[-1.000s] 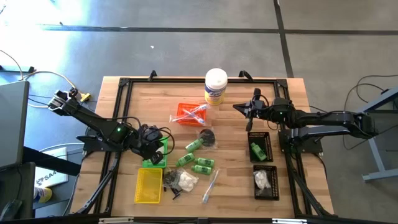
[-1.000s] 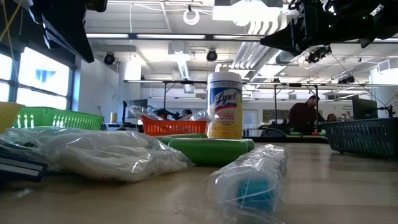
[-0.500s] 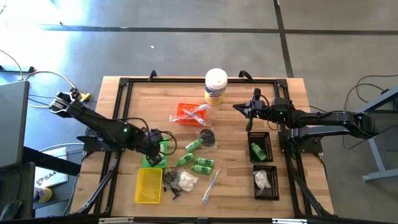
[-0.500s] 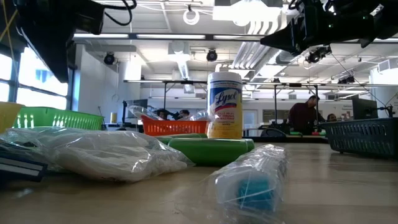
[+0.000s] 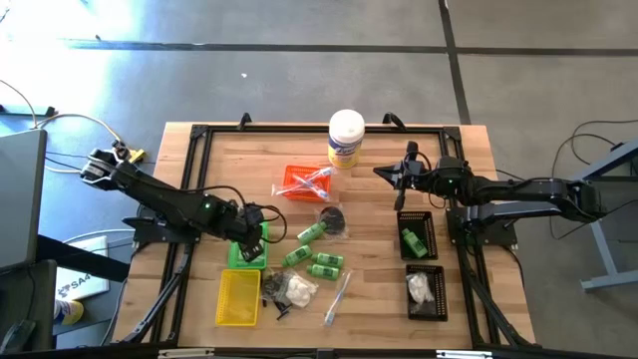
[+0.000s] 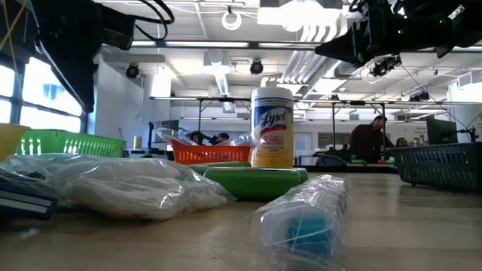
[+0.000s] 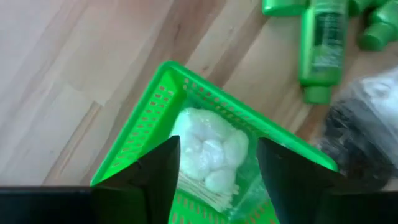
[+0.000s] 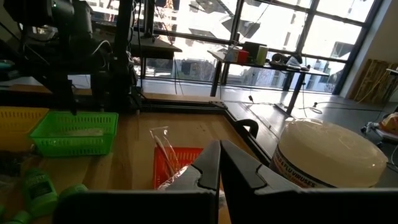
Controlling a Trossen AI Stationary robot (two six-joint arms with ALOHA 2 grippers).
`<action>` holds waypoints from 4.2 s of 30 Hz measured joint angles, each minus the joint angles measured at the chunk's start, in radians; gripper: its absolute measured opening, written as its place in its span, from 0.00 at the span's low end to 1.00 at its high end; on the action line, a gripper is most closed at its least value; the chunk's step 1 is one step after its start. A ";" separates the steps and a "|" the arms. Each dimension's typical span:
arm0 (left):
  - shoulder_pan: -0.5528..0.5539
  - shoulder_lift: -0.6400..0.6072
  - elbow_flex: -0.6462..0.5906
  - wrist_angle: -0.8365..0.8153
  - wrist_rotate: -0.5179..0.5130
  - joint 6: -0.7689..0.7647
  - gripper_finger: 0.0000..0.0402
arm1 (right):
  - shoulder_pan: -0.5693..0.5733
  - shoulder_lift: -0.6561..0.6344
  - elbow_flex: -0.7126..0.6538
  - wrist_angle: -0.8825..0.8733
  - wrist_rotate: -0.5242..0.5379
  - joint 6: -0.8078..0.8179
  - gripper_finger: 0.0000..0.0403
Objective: Pick & Place Travel size toiletries
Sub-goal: Put the white cotton pack into the bottom black bin
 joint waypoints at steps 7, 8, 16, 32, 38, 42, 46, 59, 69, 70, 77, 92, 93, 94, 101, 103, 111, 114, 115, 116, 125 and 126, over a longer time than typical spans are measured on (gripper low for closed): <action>-0.022 0.079 -0.016 -0.019 0.073 -0.050 0.53 | 0.000 0.000 0.000 0.000 -0.001 -0.001 0.01; -0.022 0.098 -0.026 -0.010 0.091 -0.056 0.53 | 0.000 0.000 0.000 -0.001 0.000 -0.001 0.01; -0.020 0.217 -0.079 0.103 0.144 -0.070 0.52 | 0.000 -0.001 0.000 0.003 0.000 0.001 0.01; -0.020 0.228 -0.080 0.106 0.174 -0.071 0.17 | 0.000 0.000 -0.001 0.009 0.000 0.003 0.01; -0.019 0.228 -0.079 0.098 0.184 -0.057 0.02 | 0.000 0.000 -0.001 0.008 0.001 0.003 0.01; -0.019 0.228 -0.056 0.057 0.185 -0.018 0.01 | 0.000 0.000 -0.001 0.007 0.000 0.004 0.01; -0.019 0.214 0.006 -0.021 0.189 0.006 0.00 | 0.000 0.000 -0.001 0.007 0.000 0.004 0.01; -0.019 0.096 0.320 -0.361 -0.008 0.111 0.00 | 0.000 0.000 0.000 -0.002 0.000 0.001 0.01; -0.019 -0.138 0.355 -0.184 -0.282 0.335 0.00 | 0.000 0.000 0.000 0.001 -0.029 0.004 0.01; -0.019 -0.161 0.337 -0.142 -0.294 0.351 0.00 | 0.000 0.000 0.000 0.001 -0.039 0.004 0.01; -0.019 -0.231 0.152 0.172 -0.366 0.475 0.00 | 0.000 0.000 0.000 0.020 -0.148 0.009 0.01; 0.094 -0.200 -0.134 0.748 -0.598 0.634 0.00 | 0.072 0.103 0.000 0.173 -0.215 0.192 0.02; 0.107 -0.195 -0.143 0.769 -0.589 0.646 0.00 | 0.087 0.127 0.000 0.198 -0.203 0.193 0.03; 0.117 -0.190 -0.148 0.792 -0.581 0.660 0.00 | 0.102 0.152 0.000 0.225 -0.187 0.193 0.05; 0.170 -0.111 -0.147 0.993 -0.492 0.768 0.00 | 0.190 0.332 0.000 0.483 -0.047 0.192 0.31; 0.179 -0.092 -0.147 1.032 -0.476 0.787 0.00 | 0.209 0.382 0.000 0.556 0.001 0.191 0.40; 0.184 -0.014 -0.146 1.162 -0.475 0.846 0.00 | 0.259 0.571 0.066 0.682 0.133 0.192 0.65; 0.184 0.012 -0.146 1.177 -0.482 0.847 0.00 | 0.269 0.644 0.133 0.683 0.136 0.191 0.68; 0.184 0.018 -0.146 1.186 -0.482 0.849 0.00 | 0.271 0.668 0.155 0.681 0.136 0.191 0.68; 0.184 0.021 -0.146 1.191 -0.483 0.852 0.00 | 0.271 0.690 0.177 0.681 0.136 0.190 0.68; 0.184 0.023 -0.146 1.203 -0.486 0.854 0.00 | 0.270 0.848 0.353 0.662 0.204 0.196 0.69; 0.184 0.023 -0.146 1.203 -0.486 0.854 0.00 | 0.269 0.863 0.370 0.659 0.204 0.208 0.69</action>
